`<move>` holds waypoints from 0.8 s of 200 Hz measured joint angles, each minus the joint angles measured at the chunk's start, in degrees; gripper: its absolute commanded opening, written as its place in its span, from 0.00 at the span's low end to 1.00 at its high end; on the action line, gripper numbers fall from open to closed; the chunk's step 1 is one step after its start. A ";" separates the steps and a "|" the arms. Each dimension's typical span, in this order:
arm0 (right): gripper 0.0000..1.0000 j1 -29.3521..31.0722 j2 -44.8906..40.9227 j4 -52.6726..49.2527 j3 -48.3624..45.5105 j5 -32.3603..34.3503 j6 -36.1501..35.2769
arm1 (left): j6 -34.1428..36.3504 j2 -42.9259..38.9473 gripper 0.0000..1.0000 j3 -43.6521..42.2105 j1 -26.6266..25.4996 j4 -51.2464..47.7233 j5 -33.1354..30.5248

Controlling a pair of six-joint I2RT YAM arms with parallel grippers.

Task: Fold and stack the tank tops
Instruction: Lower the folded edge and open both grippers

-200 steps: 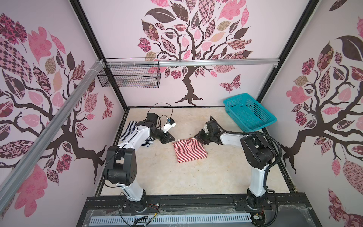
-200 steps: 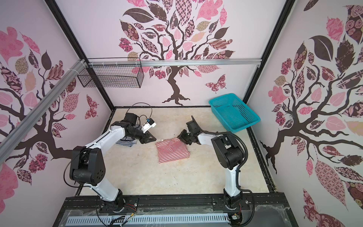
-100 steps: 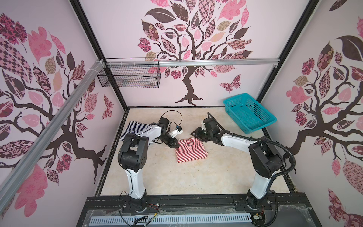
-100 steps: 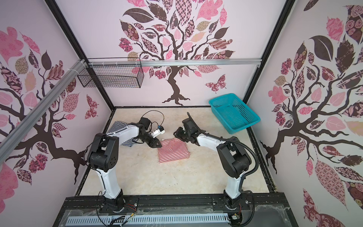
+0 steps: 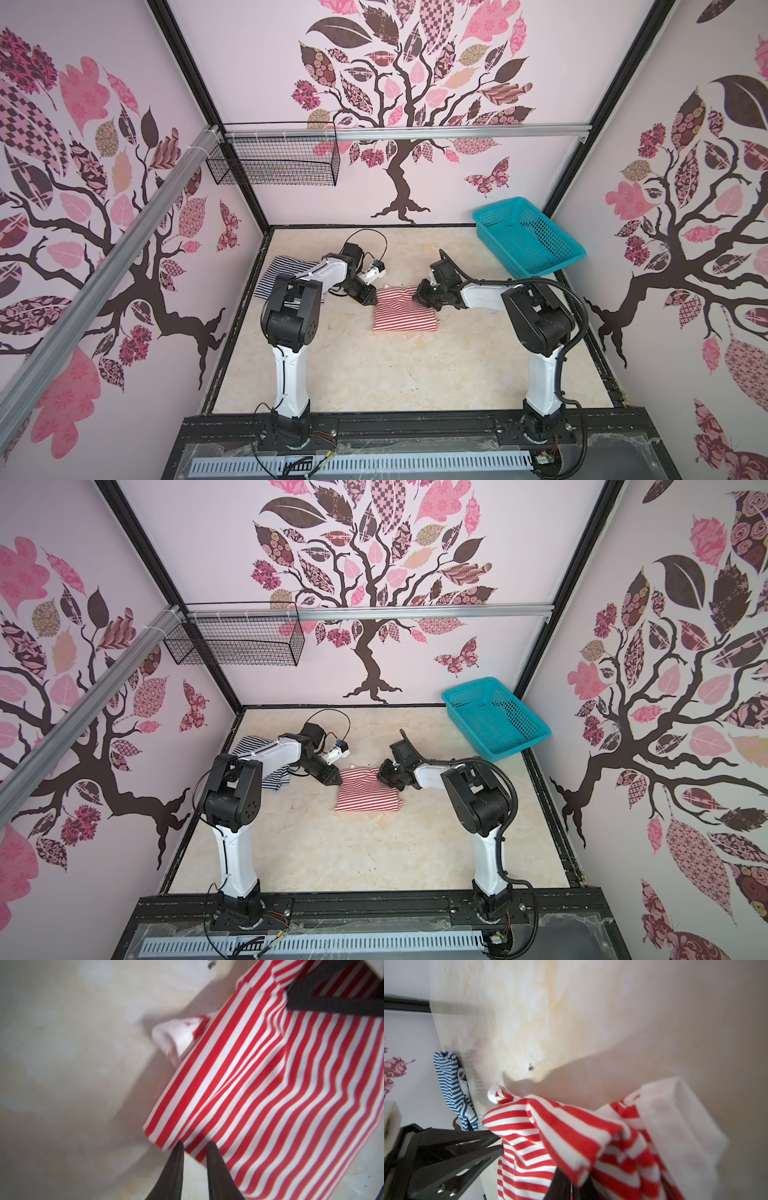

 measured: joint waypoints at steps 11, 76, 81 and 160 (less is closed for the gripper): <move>0.09 -0.83 0.00 0.72 -0.35 0.15 0.50 | -0.17 0.96 0.24 1.22 -0.15 -0.74 -1.01; 0.24 -1.79 -3.72 1.53 -3.65 -0.17 1.20 | -1.86 0.70 0.24 1.95 -1.40 -0.85 -4.57; 0.28 -1.79 -4.20 1.27 -3.58 -0.24 1.33 | -2.12 -0.07 0.24 1.33 -1.40 -0.87 -4.46; 0.30 -1.88 -5.68 -0.94 2.47 -0.85 -0.42 | -5.01 -9.20 0.24 1.16 -5.22 -0.74 3.02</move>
